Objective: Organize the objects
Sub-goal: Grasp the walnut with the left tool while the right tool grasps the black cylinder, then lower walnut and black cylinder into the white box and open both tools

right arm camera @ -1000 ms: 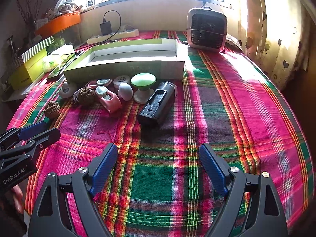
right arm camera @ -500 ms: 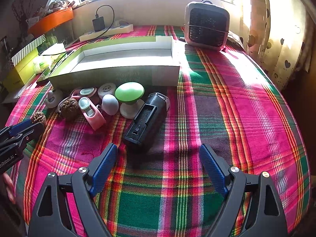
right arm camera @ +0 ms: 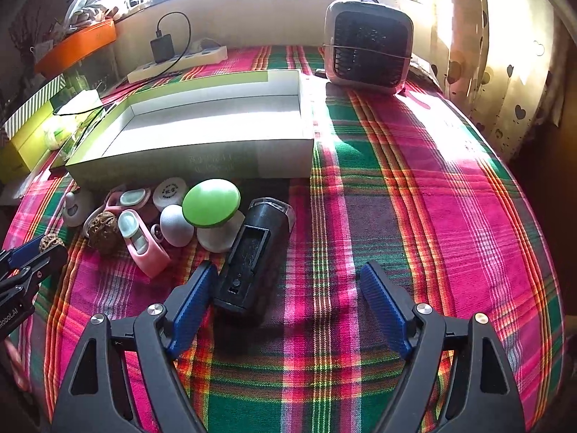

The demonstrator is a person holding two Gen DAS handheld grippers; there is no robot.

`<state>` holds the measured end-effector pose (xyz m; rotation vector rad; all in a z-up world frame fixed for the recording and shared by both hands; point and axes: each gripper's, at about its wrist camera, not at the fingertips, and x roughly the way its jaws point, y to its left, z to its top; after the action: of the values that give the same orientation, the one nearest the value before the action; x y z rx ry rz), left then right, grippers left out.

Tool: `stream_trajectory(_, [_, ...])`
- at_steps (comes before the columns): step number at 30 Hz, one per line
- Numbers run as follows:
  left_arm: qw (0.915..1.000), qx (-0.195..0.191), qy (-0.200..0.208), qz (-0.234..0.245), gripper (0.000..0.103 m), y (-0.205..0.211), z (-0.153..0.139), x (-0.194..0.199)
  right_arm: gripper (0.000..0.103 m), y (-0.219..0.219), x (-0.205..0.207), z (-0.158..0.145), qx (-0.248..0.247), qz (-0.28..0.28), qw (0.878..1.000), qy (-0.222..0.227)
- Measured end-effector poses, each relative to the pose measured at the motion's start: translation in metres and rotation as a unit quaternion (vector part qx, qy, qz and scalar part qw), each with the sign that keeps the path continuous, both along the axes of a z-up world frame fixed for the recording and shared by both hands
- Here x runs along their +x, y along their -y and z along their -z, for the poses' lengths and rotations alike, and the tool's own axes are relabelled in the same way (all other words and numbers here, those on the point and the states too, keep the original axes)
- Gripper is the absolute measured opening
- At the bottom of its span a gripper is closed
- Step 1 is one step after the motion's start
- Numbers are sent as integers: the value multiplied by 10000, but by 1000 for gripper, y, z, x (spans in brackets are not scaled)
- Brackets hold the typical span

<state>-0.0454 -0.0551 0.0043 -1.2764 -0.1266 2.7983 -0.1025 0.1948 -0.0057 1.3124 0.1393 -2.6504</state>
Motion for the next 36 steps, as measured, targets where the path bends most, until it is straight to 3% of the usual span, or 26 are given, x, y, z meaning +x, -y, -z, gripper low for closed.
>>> stream_trajectory(5, [10000,-29,3,3,48,-1,0,-1,67,1,-2,-2,10,0,10000,-44])
stream_trajectory(15, [10000,-10,41,-28,30,2,-1,-7,38,2,-2,-4,-19,-46,9999,-102])
stream_trajectory(20, [10000,-10,43,-28,30,3,-2,-8,28,2,-2,-5,-38,-80,9999,-111])
stream_trajectory(36, [9999,3,11,147,29,-4,-15,-17,28,-1,-3,-13,-144,-105,9997,-162])
